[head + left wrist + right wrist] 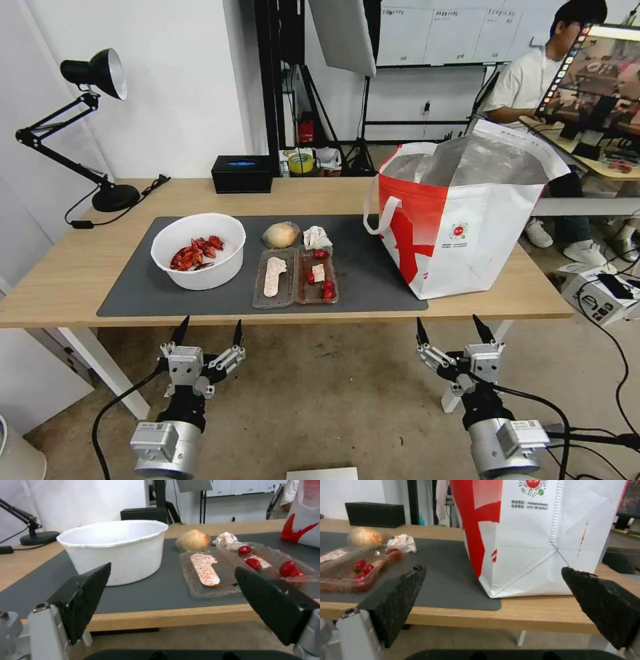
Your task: Pick up the trash from the table and place it into the takeout bag.
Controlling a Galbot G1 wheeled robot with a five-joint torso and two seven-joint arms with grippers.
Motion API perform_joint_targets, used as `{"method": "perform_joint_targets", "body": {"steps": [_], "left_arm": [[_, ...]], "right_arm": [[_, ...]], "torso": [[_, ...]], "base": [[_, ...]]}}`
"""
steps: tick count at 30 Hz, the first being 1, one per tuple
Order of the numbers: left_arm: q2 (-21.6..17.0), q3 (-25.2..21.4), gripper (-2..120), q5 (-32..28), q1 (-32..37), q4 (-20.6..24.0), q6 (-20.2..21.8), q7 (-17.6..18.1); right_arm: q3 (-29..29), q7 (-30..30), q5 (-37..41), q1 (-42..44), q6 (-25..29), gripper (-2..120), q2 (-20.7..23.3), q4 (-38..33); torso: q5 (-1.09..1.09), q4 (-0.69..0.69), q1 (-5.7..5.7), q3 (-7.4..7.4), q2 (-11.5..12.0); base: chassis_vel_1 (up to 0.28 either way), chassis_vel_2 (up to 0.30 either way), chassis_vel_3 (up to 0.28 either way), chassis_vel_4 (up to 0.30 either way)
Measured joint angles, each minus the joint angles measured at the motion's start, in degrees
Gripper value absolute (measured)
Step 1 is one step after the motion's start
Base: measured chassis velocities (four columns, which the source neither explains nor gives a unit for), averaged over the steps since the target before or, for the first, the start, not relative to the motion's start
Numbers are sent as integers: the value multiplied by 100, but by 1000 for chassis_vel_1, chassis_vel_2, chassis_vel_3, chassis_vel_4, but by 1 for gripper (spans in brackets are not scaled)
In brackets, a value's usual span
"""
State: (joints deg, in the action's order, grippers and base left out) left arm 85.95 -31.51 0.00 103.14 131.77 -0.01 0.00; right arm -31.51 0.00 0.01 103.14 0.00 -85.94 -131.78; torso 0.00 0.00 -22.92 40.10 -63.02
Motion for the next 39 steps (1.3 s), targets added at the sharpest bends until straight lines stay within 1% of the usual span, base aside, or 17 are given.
{"method": "perform_joint_targets", "body": {"steps": [22, 24, 25, 26, 28, 29, 30, 31, 33, 34, 36, 39], "left_arm": [[-14, 14, 100, -44, -38, 1, 1, 19], [-111, 130, 100, -301, -274, 0, 73, 190], [-111, 130, 100, -301, -274, 0, 73, 190], [-257, 313, 100, -678, -629, 0, 192, 437], [-449, 556, 100, -1189, -1107, 0, 344, 777], [-449, 556, 100, -1189, -1107, 0, 344, 777], [-534, 644, 100, -1398, -1296, 1, 400, 890], [-567, 662, 100, -1481, -1333, -2, 408, 918], [-567, 662, 100, -1481, -1333, -2, 408, 918], [-582, 673, 100, -1527, -1336, -19, 409, 932], [-585, 681, 100, -1548, -1324, -40, 409, 932], [-581, 687, 100, -1550, -1315, -68, 409, 931]], "right_arm": [[-7, -3, 24, -9, -24, 100, 31, -5], [-77, -58, 223, -86, -240, 100, 233, -75], [-77, -58, 223, -86, -240, 100, 233, -75], [-205, -162, 560, -228, -589, 100, 562, -208], [-359, -292, 976, -400, -1026, 100, 971, -363], [-359, -292, 976, -400, -1026, 100, 971, -363], [-471, -387, 1279, -523, -1348, 100, 1264, -480], [-560, -463, 1519, -623, -1605, 100, 1502, -568], [-560, -463, 1519, -623, -1605, 100, 1502, -568], [-587, -506, 1786, -744, -1849, 100, 1735, -640], [-567, -509, 1859, -756, -1923, 100, 1777, -646], [-548, -510, 1863, -757, -1931, 100, 1768, -647]], "torso": [[-1, 0, 0, 0, 0], [1, -1, 0, 0, 0], [1, -1, 0, 0, 0], [-1, -1, 0, 0, 0], [1, 0, -1, 1, 0], [1, 0, -1, 1, 0], [0, 4, -1, 1, 0], [1, 2, -2, 1, 0], [1, 2, -2, 1, 0], [0, -4, -1, 1, 0], [1, -1, -1, 1, 0], [1, 0, -1, 1, 0]], "base": [[0, 0, 0, 0], [0, 0, 0, 0], [0, 0, 0, 0], [0, 0, 0, 0], [0, 0, 0, 0], [0, 0, 0, 0], [0, 0, 0, 0], [0, 0, 0, 0], [0, 0, 0, 0], [0, 0, 0, 0], [0, 0, 0, 0], [0, 0, 0, 0]]}}
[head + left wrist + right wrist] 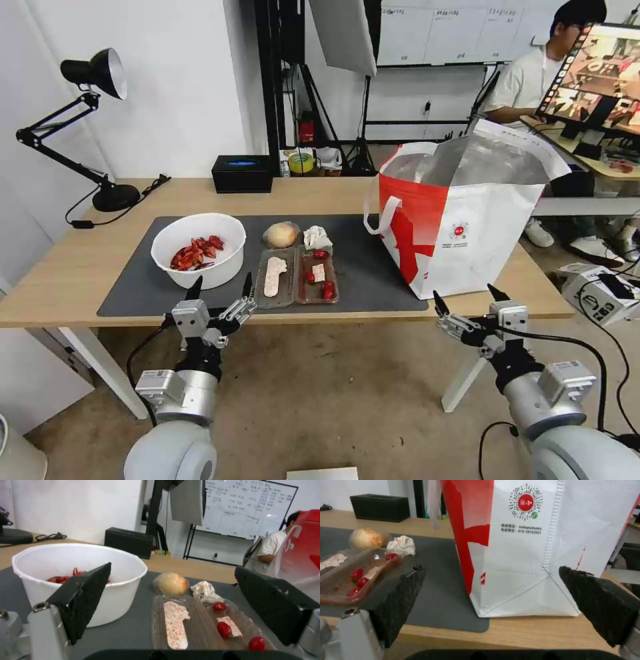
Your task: Pick up the trash from the table and place it into the takeout bag.
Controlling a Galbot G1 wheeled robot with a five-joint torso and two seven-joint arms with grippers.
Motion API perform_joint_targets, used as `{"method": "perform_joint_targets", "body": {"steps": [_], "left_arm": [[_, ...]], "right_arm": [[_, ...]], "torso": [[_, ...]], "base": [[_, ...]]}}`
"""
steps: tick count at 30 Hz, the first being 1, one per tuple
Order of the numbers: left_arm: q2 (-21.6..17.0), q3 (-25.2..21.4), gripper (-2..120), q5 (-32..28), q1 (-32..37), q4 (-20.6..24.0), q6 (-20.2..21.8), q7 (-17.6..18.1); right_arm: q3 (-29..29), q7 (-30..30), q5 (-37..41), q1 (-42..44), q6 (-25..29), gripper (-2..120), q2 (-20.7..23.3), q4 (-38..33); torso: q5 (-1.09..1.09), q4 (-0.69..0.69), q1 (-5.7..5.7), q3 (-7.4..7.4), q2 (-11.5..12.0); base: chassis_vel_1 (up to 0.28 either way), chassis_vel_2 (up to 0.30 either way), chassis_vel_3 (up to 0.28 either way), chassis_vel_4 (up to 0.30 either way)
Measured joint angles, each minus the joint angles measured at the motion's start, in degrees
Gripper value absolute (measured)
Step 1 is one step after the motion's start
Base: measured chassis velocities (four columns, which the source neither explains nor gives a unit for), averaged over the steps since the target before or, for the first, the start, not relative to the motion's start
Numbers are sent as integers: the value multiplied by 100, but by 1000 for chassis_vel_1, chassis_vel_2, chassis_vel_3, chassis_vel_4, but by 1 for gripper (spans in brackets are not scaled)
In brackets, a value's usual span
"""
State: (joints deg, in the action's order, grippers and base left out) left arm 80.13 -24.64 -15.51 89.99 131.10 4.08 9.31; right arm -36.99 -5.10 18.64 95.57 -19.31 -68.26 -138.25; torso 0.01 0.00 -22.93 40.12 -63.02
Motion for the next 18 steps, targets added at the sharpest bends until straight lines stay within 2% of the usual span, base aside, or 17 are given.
{"method": "perform_joint_targets", "body": {"steps": [14, 18], "left_arm": [[-21, 11, 100, -171, 26, -53, -2, -19], [64, -6, 100, -183, 31, -137, 142, -1]], "right_arm": [[49, 23, -67, 13, 0, 100, -58, 57], [106, 35, -77, 12, -4, 100, -89, 78]], "torso": [[0, 0, 1, -1, 0], [-1, 0, 1, -1, 0]], "base": [[0, 0, 0, 0], [0, 0, 0, 0]]}}
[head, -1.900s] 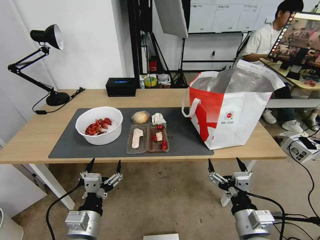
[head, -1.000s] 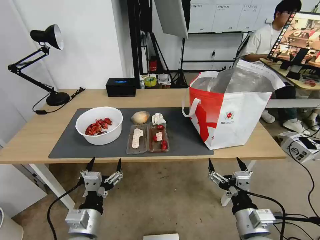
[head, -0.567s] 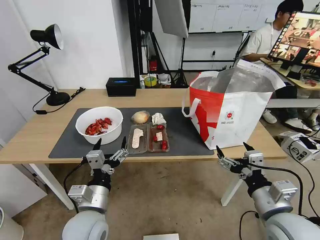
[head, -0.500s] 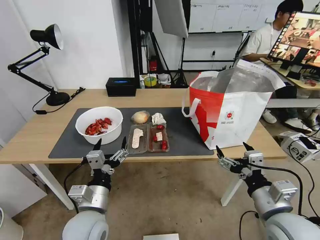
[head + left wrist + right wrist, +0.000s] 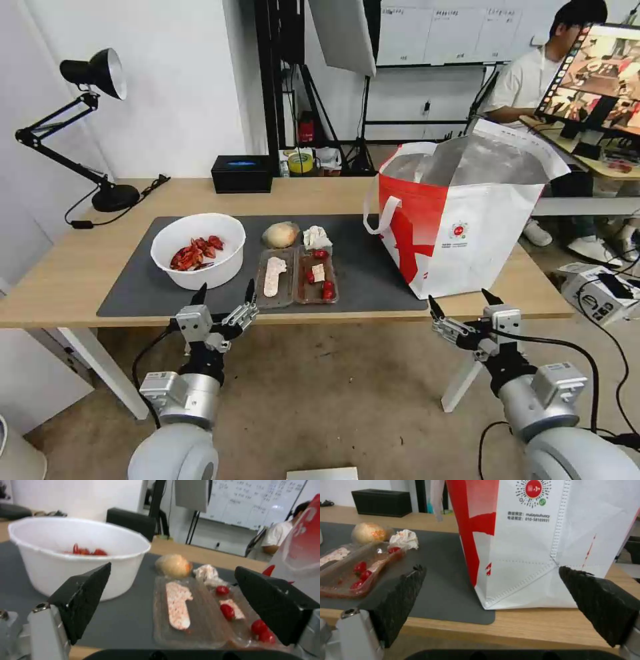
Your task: Pick up the trash from the table and place it into the takeout bag.
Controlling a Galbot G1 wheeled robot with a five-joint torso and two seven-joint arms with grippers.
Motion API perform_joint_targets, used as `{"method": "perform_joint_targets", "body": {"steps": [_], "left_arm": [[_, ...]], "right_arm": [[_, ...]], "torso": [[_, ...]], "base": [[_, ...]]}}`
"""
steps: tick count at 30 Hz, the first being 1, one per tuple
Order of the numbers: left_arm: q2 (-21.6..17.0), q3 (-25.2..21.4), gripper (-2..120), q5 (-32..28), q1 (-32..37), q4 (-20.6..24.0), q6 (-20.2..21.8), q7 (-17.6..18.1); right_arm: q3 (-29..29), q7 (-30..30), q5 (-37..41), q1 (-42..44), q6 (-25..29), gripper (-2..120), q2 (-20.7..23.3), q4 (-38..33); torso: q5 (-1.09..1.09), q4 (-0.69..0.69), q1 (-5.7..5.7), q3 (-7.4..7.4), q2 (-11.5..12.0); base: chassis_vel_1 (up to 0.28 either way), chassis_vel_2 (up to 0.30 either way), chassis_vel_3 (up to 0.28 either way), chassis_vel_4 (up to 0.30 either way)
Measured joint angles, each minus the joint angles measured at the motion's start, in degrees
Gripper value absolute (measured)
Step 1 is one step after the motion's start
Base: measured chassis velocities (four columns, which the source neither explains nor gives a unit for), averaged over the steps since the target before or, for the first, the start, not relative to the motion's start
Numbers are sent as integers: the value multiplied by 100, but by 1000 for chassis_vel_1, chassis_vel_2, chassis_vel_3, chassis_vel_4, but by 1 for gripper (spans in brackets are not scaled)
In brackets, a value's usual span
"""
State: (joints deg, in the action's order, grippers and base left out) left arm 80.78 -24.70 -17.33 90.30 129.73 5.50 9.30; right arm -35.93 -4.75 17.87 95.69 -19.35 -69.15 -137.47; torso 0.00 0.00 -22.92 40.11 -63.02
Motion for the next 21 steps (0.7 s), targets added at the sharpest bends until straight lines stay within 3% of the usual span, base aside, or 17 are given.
{"method": "perform_joint_targets", "body": {"steps": [4, 6, 7, 8, 10, 11, 13, 14, 16, 17, 18, 21], "left_arm": [[6, 20, 100, -240, 1, -8, 374, 271], [-69, 52, 100, -816, -89, 29, 729, 703], [-69, 52, 100, -816, -89, 29, 729, 703], [-117, 94, 100, -1308, -179, 55, 906, 1038], [-117, 94, 100, -1308, -179, 55, 906, 1038], [-166, 159, 100, -2200, -353, 109, 1109, 1499], [-171, 268, 100, -3186, -565, 210, 1219, 2042], [-171, 268, 100, -3186, -565, 210, 1219, 2042], [-146, 357, 100, -4030, -754, 298, 1253, 2547], [-146, 357, 100, -4030, -754, 298, 1253, 2547], [-109, 407, 100, -4758, -938, 338, 1281, 2964], [-72, 442, 100, -5274, -1099, 335, 1283, 3226]], "right_arm": [[52, 8, -49, -16, -2, 100, -9, 33], [76, 12, -76, -44, -2, 100, -3, 67], [76, 12, -76, -44, -2, 100, -3, 67], [94, 13, -90, -62, -2, 100, 1, 99], [94, 13, -90, -62, -2, 100, 1, 99], [134, 14, -102, -95, -2, 100, 14, 152], [168, 14, -112, -138, -7, 100, 40, 198], [168, 14, -112, -138, -7, 100, 40, 198], [181, 14, -114, -172, -10, 100, 64, 228], [181, 14, -114, -172, -10, 100, 64, 228], [191, 13, -114, -193, -11, 100, 80, 253], [205, 13, -114, -208, -12, 100, 94, 277]], "torso": [[0, 0, 0, 0, 0], [0, 0, 0, 0, 0], [0, 0, 0, 0, 0], [0, 0, 0, 0, 0], [0, 0, 0, 0, 0], [0, 0, 0, 0, 0], [0, 0, 0, 0, 0], [0, 0, 0, 0, 0], [0, 0, 0, 0, 0], [0, 0, 0, 0, 0], [1, 0, 0, 0, 0], [0, 0, 0, 0, 0]], "base": [[0, 0, 0, 0], [0, 0, 0, 0], [0, 0, 0, 0], [0, 0, 0, 0], [0, 0, 0, 0], [0, 0, 0, 0], [0, 0, 0, 0], [0, 0, 0, 0], [0, 0, 0, 0], [0, 0, 0, 0], [0, 0, 0, 0], [0, 0, 0, 0]]}}
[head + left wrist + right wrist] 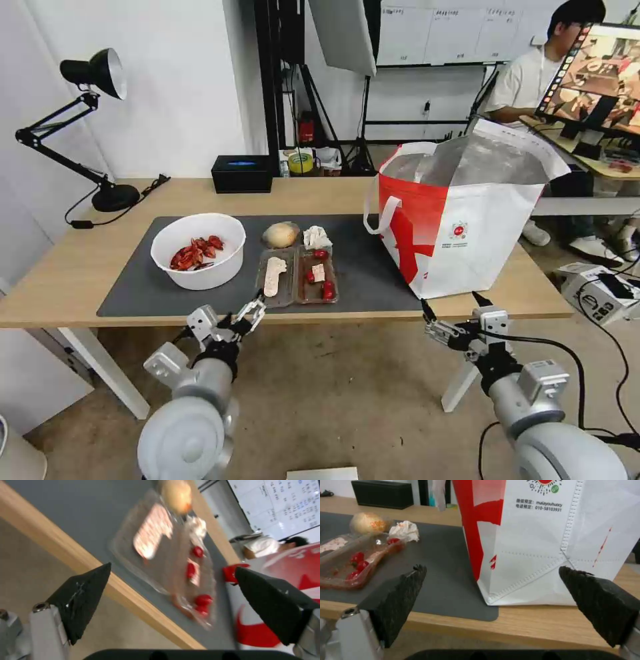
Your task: Pick up the trash from the table and place it into the takeout bag.
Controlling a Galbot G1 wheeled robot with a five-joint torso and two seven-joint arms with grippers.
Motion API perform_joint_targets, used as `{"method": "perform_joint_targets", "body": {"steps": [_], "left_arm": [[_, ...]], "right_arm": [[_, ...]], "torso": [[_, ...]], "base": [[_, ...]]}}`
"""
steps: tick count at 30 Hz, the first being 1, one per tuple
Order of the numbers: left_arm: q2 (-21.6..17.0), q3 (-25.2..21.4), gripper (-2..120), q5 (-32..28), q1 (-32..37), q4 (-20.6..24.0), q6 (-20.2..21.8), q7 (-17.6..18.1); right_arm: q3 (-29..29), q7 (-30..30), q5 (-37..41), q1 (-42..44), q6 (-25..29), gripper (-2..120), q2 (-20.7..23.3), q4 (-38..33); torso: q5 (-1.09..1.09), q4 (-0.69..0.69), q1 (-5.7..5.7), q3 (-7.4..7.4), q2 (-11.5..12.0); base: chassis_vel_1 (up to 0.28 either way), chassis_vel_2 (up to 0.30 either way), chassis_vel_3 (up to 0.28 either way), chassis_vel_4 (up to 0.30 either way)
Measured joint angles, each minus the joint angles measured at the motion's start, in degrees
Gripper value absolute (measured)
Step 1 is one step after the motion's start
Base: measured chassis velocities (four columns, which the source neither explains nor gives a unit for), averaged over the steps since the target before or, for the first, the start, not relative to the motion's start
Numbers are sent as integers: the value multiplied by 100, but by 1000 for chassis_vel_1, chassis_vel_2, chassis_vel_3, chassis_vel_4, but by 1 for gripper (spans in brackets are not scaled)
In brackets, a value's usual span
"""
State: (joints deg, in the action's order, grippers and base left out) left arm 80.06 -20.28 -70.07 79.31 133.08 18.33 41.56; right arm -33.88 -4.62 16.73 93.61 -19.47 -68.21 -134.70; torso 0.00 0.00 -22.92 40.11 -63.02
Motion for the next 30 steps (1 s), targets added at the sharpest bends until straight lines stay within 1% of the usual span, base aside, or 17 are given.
{"method": "perform_joint_targets", "body": {"steps": [1, 2, 5, 9, 13, 15, 30], "left_arm": [[15, 26, 100, -218, -93, -20, 0, 142], [15, 26, 100, -218, -93, -20, 0, 142], [39, 145, 100, -534, -340, -150, 0, 432], [49, 312, 100, -562, -530, -298, 0, 570], [67, 397, 100, -566, -624, -375, -1, 606], [110, 496, 100, -564, -763, -507, -19, 616], [161, 648, 100, -530, -1045, -857, -25, 669]], "right_arm": [[11, 0, 0, -12, 0, 100, 4, 15], [11, 0, 0, -12, 0, 100, 4, 15], [32, -6, -3, -34, 0, 100, 7, 60], [48, -10, -18, -38, 0, 100, 5, 88], [49, -13, -26, -37, 0, 100, 5, 99], [43, -16, -43, -9, -1, 100, 5, 100], [-9, -23, -98, 110, 6, 100, -29, 47]], "torso": [[0, 0, 0, 0, 0], [0, 0, 0, 0, 0], [0, 0, 0, 0, 0], [0, 0, 0, 0, 0], [1, 0, 0, 0, 0], [0, 0, 0, -1, 0], [0, 0, 0, 0, 0]], "base": [[0, 0, 0, 0], [0, 0, 0, 0], [0, 0, 0, 0], [0, 0, 0, 0], [0, 0, 0, 0], [0, 0, 0, 0], [0, 0, 0, 0]]}}
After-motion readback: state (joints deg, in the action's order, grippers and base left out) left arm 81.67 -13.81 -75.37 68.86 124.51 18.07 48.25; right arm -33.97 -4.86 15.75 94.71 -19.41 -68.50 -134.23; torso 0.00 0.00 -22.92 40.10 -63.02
